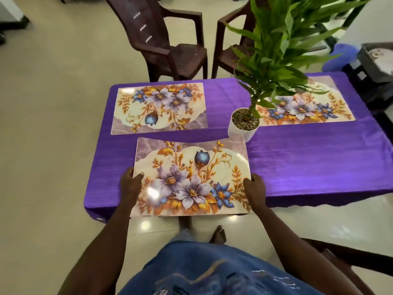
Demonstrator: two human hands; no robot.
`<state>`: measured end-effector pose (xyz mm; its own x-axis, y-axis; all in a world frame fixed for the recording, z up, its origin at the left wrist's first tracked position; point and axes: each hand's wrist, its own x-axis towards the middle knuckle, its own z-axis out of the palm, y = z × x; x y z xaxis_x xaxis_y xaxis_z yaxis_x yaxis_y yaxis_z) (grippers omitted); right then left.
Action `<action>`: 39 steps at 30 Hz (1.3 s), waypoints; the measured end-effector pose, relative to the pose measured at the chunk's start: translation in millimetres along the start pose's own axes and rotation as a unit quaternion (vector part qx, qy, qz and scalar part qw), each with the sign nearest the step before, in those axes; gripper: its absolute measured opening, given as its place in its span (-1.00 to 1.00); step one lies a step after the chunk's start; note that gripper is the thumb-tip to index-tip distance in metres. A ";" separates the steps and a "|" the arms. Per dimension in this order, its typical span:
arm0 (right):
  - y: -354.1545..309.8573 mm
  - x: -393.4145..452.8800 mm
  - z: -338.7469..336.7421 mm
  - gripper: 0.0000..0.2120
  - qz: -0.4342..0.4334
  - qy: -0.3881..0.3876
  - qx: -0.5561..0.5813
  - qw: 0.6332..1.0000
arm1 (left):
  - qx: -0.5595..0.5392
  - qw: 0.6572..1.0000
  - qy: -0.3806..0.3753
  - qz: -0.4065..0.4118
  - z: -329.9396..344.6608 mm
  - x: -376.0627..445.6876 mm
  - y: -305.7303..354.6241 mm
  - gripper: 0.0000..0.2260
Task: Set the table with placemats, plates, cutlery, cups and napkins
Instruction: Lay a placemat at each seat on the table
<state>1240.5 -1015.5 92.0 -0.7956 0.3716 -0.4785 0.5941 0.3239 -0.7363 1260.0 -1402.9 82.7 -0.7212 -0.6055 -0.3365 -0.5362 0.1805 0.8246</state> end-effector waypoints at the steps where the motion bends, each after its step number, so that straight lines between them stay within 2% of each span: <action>1: 1.0 1.0 2.4 -0.88 -0.007 0.000 -0.003 1.000 | 0.014 1.000 0.001 -0.001 -2.8 3.1 -3.4 -0.88; 5: 1.3 3.0 13.9 -0.83 -0.023 -0.022 -0.027 0.999 | 0.056 0.998 0.004 0.008 -15.1 19.7 -27.6 -0.77; 14: -35.8 3.4 73.8 -0.78 -0.087 -0.046 -0.082 0.992 | -0.031 0.997 0.075 0.010 -55.3 37.0 -13.8 -0.90; 21: -55.6 -7.5 115.7 -0.78 -0.087 0.000 -0.118 0.989 | -0.003 0.992 0.128 0.005 -78.4 64.3 -18.3 -0.76; 24: -54.9 -12.8 123.6 -0.72 -0.056 0.032 -0.135 0.989 | 0.028 0.993 0.118 -0.005 -83.5 75.9 -29.3 -0.77; 28: -52.3 -12.7 128.3 -0.63 -0.059 0.050 -0.194 0.978 | 0.053 0.992 0.113 -0.004 -84.1 85.5 -39.6 -0.78; 39: -49.2 3.9 137.7 -0.67 -0.058 0.056 -0.172 0.982 | 0.085 0.991 0.102 0.009 -82.1 108.9 -36.4 -0.73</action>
<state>1191.9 -1149.8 60.5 -0.8533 0.4030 -0.3310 0.5212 0.6370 -0.5680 1237.0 -1539.1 53.4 -0.6370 -0.7421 -0.2087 -0.6024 0.3102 0.7354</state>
